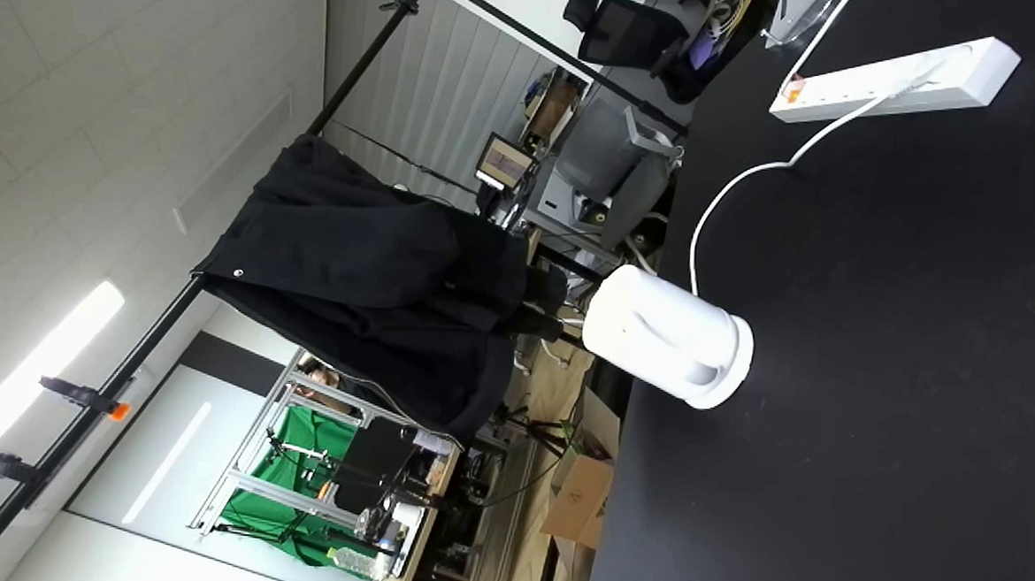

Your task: Switch off the extension cord

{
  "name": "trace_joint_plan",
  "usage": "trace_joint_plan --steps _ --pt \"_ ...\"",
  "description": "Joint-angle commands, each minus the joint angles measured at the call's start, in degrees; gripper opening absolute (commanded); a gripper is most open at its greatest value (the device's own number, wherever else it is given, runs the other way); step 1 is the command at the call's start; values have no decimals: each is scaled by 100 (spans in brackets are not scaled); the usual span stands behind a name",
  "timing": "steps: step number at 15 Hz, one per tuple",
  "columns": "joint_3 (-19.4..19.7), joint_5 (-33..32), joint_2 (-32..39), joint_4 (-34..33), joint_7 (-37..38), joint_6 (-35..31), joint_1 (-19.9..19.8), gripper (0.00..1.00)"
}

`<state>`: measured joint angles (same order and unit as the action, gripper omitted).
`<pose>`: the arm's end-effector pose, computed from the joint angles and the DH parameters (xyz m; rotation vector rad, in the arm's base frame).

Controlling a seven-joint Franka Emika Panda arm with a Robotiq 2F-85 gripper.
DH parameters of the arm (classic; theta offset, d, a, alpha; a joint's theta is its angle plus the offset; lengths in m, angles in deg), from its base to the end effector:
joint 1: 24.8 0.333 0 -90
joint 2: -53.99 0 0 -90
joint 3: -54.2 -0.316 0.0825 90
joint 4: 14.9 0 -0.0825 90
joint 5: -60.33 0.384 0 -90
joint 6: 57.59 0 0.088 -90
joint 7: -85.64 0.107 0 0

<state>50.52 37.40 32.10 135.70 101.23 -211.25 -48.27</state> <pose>0.4120 -0.1352 0.4188 2.7608 -0.4109 0.5882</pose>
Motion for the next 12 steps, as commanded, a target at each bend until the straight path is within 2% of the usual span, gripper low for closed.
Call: trace_joint_plan --steps 1,3,4,8,9,12 --pt "113 -158 964 -740 702 -639 -254 100" --pt "203 -41 1400 -1085 1111 -819 -306 100" --pt "86 79 1632 -1270 1261 -857 -476 100" --pt "174 773 2399 -1961 1624 -634 -464 100" --pt "169 554 1980 -1472 1299 -831 -471 100" --pt "171 599 2163 -1554 1262 -862 -471 100"
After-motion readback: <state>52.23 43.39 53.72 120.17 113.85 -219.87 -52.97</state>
